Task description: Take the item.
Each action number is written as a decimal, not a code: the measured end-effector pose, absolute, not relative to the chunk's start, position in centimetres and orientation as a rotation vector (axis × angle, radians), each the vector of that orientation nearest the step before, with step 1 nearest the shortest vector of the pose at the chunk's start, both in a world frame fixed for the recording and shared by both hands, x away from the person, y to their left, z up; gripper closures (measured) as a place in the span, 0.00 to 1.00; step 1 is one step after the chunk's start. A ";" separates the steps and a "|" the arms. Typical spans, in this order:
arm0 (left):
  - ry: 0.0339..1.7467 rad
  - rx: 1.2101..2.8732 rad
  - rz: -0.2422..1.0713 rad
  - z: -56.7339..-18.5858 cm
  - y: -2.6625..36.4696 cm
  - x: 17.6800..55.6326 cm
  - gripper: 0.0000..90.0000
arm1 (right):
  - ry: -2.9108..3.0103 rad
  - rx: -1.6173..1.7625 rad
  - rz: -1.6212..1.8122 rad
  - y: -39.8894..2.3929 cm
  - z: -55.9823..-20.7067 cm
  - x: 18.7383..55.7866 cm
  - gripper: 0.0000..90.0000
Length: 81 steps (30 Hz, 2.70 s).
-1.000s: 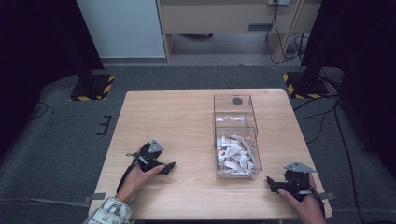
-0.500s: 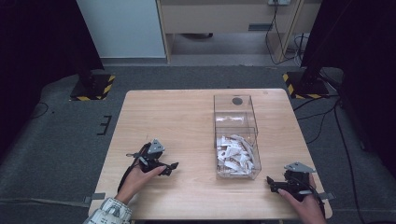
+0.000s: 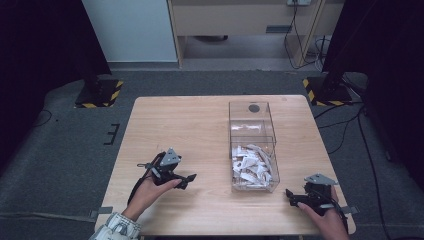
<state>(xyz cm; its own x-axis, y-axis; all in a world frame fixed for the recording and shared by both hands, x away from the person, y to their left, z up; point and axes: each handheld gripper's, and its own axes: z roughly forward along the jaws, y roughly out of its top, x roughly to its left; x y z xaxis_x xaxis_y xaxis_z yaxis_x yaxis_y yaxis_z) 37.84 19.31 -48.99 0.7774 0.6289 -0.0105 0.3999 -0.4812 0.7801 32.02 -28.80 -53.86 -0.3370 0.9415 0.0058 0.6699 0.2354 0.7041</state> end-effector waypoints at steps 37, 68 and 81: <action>0.556 2.142 0.348 -42.6 13.7 39.1 0.08 | 2.091 1.479 0.867 -28.8 -53.9 32.0 0.01; 0.499 2.154 0.358 -39.9 11.1 40.3 0.09 | 2.091 1.479 0.867 -28.8 -53.9 32.0 0.01; 0.450 2.154 0.348 -39.1 8.7 39.9 0.09 | 2.091 1.479 0.867 -28.8 -53.9 32.0 0.01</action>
<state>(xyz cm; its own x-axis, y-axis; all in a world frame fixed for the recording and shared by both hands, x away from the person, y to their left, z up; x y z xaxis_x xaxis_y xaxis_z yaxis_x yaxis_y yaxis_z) 39.93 8.74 -39.10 0.8950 0.4382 0.0837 0.1906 -0.5453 0.8163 32.02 -28.79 -53.86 -0.3358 0.9419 0.0062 0.6700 0.2342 0.7044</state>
